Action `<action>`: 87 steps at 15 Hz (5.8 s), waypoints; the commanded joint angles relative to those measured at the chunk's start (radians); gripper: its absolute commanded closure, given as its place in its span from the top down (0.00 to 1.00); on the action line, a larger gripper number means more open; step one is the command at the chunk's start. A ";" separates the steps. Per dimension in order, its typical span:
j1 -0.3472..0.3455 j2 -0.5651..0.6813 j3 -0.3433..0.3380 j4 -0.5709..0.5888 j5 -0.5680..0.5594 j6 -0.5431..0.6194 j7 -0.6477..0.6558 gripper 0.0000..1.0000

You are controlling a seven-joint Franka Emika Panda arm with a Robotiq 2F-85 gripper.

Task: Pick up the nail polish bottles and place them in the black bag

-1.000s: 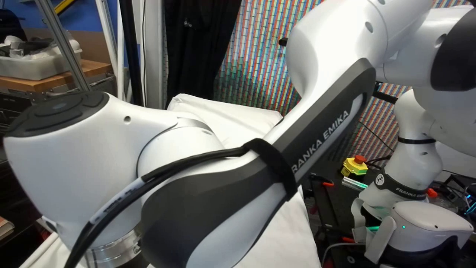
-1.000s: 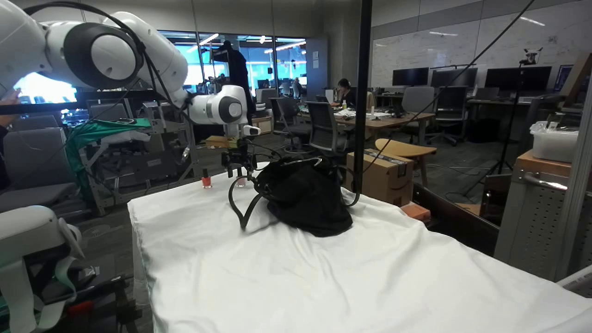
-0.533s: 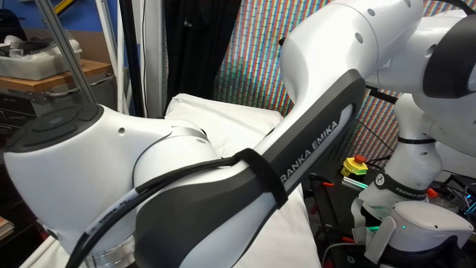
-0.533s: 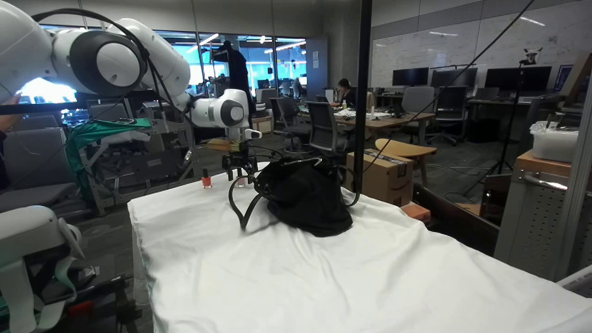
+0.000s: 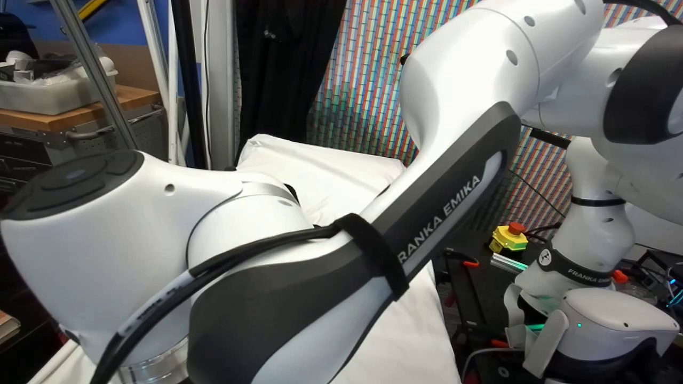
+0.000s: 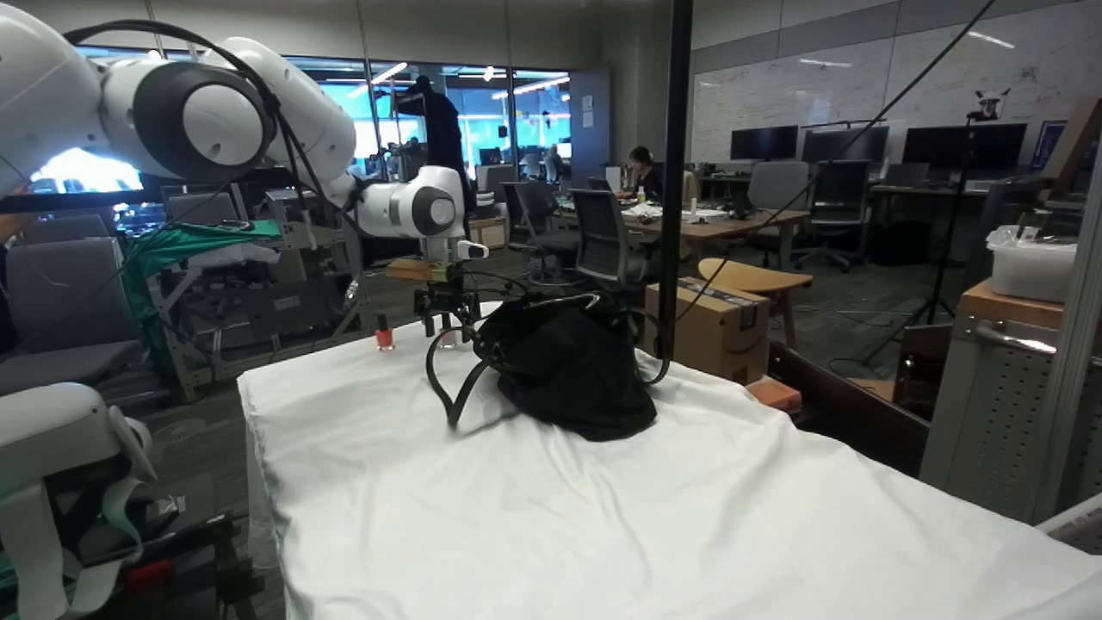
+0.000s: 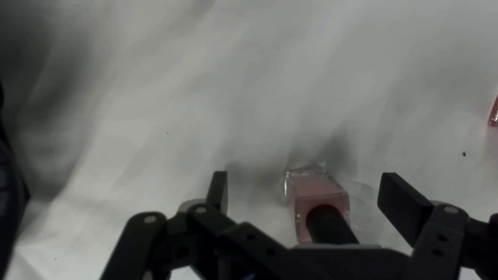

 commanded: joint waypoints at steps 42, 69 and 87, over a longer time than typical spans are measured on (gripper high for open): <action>-0.183 -0.417 -0.122 -0.293 0.014 0.034 0.214 0.15; -0.237 -0.320 -0.213 -0.265 0.008 0.053 0.376 1.00; -0.120 -0.722 -0.052 -0.834 0.015 0.028 0.635 1.00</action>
